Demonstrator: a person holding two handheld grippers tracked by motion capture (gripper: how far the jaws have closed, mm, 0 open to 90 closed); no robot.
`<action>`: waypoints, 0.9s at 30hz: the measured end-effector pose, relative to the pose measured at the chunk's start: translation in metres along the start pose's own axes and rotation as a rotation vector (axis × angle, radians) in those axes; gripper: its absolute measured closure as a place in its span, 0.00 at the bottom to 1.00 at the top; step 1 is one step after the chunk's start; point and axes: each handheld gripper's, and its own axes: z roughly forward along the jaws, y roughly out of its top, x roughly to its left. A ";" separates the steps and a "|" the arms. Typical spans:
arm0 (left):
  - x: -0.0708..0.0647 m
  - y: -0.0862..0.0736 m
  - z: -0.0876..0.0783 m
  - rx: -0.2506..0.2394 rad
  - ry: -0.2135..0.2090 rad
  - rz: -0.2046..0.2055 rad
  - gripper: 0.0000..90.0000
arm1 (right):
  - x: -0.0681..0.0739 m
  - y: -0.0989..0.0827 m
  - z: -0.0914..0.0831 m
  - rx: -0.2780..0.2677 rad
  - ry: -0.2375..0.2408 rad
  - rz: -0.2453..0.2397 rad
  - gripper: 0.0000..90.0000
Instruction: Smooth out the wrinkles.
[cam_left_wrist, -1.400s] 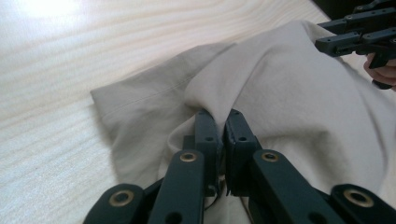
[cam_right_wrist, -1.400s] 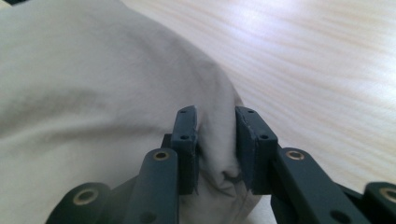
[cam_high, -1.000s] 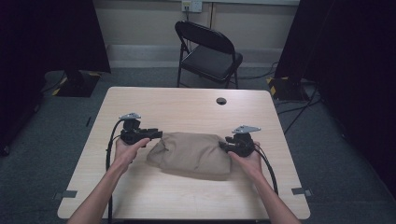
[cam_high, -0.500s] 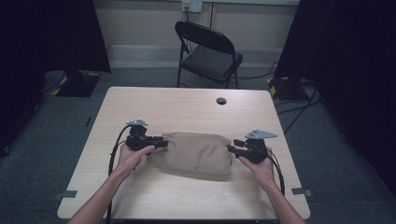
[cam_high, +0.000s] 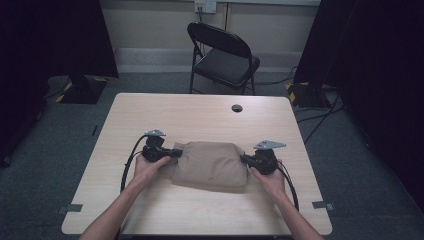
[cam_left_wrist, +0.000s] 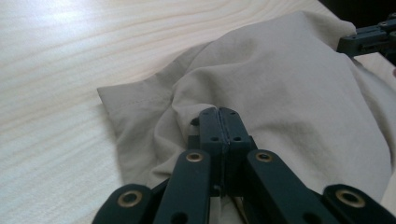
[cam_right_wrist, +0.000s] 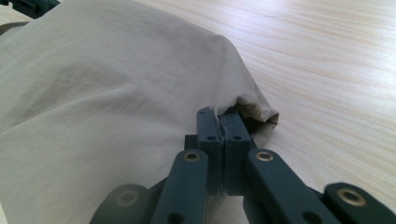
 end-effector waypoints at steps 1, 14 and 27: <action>-0.001 0.001 0.000 -0.001 0.018 0.013 1.00 | -0.002 0.000 0.000 -0.005 -0.006 0.002 0.98; 0.017 0.002 -0.002 -0.061 0.083 -0.039 0.83 | -0.029 -0.010 0.007 0.067 -0.161 0.049 0.86; -0.009 0.025 -0.017 -0.127 0.004 0.088 0.83 | -0.016 0.020 -0.010 -0.112 -0.066 0.031 0.78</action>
